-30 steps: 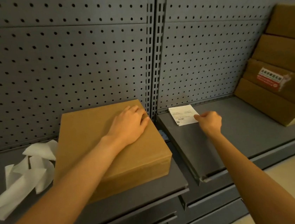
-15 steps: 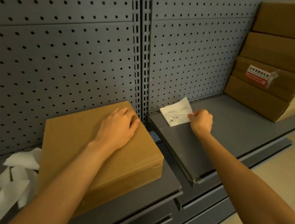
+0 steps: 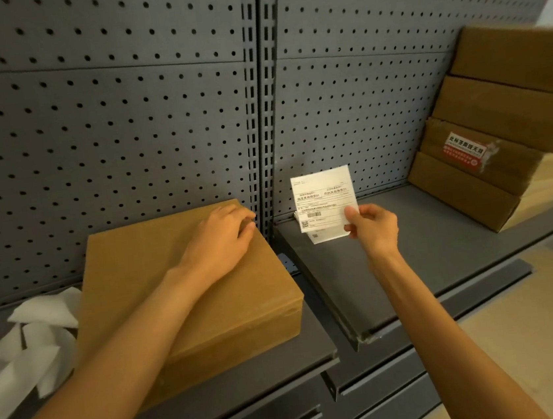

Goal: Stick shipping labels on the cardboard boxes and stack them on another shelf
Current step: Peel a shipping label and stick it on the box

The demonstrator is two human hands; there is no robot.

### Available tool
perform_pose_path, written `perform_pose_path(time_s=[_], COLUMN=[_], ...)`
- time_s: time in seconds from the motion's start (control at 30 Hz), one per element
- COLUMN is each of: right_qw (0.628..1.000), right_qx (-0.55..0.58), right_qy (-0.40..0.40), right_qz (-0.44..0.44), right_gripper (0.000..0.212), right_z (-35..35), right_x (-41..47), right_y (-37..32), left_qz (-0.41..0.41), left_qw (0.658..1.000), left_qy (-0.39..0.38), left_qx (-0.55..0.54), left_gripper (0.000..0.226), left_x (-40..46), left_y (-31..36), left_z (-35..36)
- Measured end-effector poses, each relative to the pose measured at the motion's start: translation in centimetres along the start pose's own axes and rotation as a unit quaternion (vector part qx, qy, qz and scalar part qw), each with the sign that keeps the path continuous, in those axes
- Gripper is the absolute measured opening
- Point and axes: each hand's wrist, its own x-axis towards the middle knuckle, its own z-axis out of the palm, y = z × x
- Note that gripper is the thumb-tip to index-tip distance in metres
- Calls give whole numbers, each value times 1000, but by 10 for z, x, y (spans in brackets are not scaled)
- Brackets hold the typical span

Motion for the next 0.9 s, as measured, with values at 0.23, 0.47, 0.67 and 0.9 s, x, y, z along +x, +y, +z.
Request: perform_pose_path(time_s=[0.23, 0.47, 0.67, 0.9], right_qw=[984, 970, 963, 958], right_qx=[146, 196, 214, 224], right_qy=[-96, -145, -163, -181], right_qz=[-15, -6, -3, 1], right_gripper=[9, 14, 8, 8], right_z=[6, 21, 29, 35], right_x=[-62, -107, -126, -139], right_y=[-51, -70, -77, -79], left_qz=[-137, -208, -218, -222], left_qw=[939, 873, 862, 863], left_qy=[8, 0, 34, 73], left_qx=[-315, -441, -456, -447], left_gripper=[15, 14, 9, 9], left_x=[-22, -75, -94, -103], left_y=[27, 33, 34, 32], left_z=[-32, -60, -73, -77])
